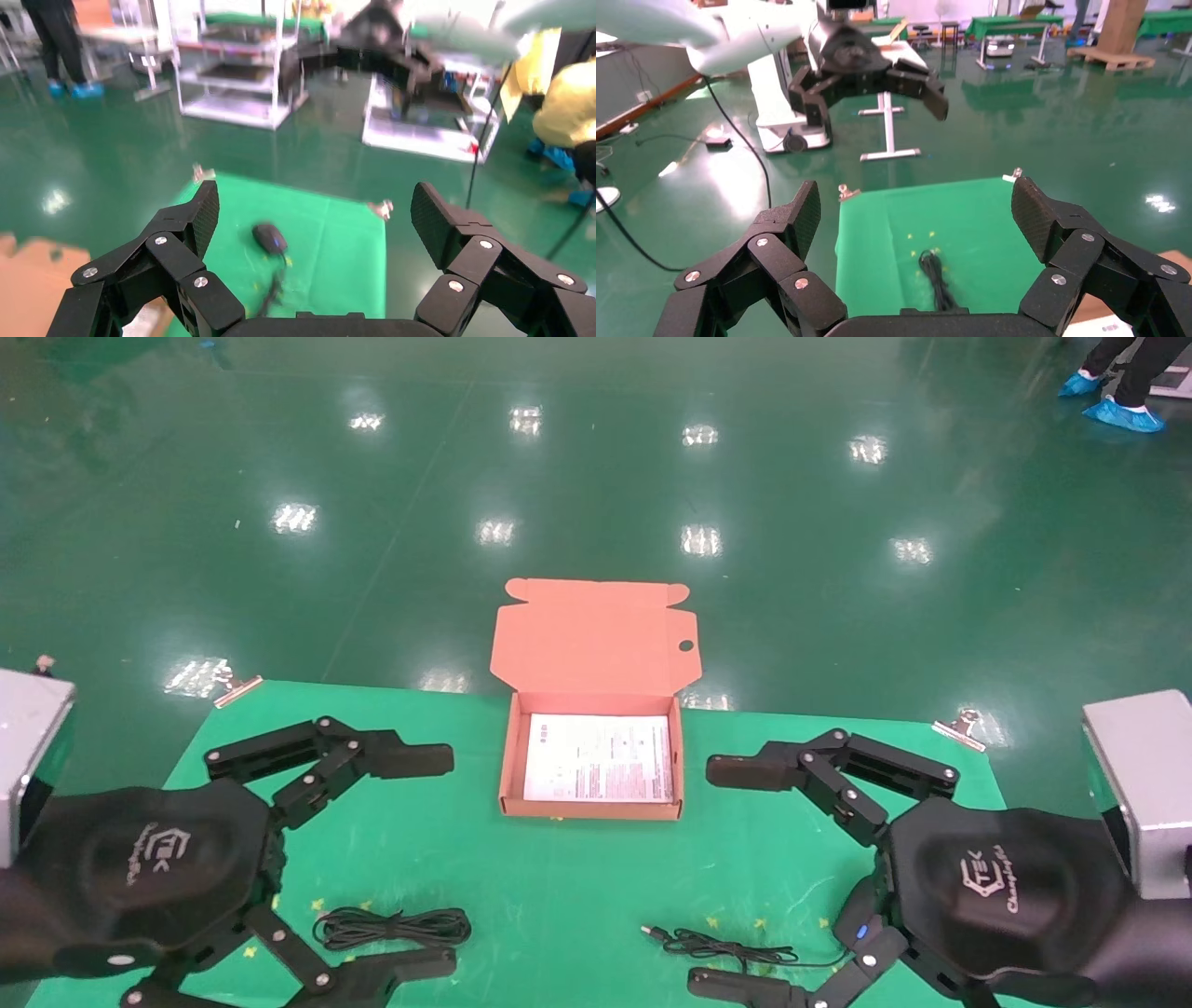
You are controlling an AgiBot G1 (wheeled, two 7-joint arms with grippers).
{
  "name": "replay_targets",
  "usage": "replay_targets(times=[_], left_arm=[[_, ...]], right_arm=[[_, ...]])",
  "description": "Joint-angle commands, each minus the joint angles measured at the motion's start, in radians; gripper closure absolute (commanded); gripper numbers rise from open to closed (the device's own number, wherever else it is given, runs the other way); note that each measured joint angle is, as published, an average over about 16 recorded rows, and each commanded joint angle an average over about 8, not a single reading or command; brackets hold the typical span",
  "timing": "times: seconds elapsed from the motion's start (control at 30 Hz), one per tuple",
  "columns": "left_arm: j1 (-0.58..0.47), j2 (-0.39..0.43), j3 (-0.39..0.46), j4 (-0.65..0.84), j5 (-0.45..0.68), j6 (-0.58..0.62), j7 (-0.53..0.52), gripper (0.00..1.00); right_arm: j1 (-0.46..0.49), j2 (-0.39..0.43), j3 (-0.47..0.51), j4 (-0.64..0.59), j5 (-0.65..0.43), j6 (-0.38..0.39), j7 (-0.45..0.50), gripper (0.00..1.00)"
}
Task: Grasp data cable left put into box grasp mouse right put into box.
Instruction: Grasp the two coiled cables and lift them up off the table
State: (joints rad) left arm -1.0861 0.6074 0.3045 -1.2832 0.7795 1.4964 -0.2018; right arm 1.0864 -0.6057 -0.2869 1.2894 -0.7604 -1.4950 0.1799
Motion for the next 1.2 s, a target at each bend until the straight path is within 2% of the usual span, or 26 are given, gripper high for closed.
replay_targets(times=[0.03, 0.27, 0.47, 0.83, 1.2], left_arm=[[0.001, -0.004, 0.005, 0.0, 0.011, 0.002, -0.003, 0.0], [-0.049, 0.001, 0.061, -0.006, 0.123, 0.016, -0.032, 0.0], [-0.116, 0.024, 0.124, -0.011, 0.251, 0.044, -0.038, 0.0], [-0.247, 0.091, 0.274, 0.004, 0.526, 0.07, -0.005, 0.0], [-0.326, 0.183, 0.429, 0.025, 0.849, 0.024, 0.05, 0.0]], right_arm=[[0.001, 0.002, 0.0, 0.0, -0.003, 0.001, -0.001, 0.0], [0.052, 0.01, -0.035, 0.029, -0.121, -0.009, -0.029, 0.0], [0.129, 0.002, -0.088, 0.053, -0.268, -0.034, -0.079, 0.0], [0.313, -0.059, -0.275, 0.065, -0.587, -0.063, -0.205, 0.0], [0.362, -0.136, -0.441, 0.065, -0.836, -0.019, -0.243, 0.0]])
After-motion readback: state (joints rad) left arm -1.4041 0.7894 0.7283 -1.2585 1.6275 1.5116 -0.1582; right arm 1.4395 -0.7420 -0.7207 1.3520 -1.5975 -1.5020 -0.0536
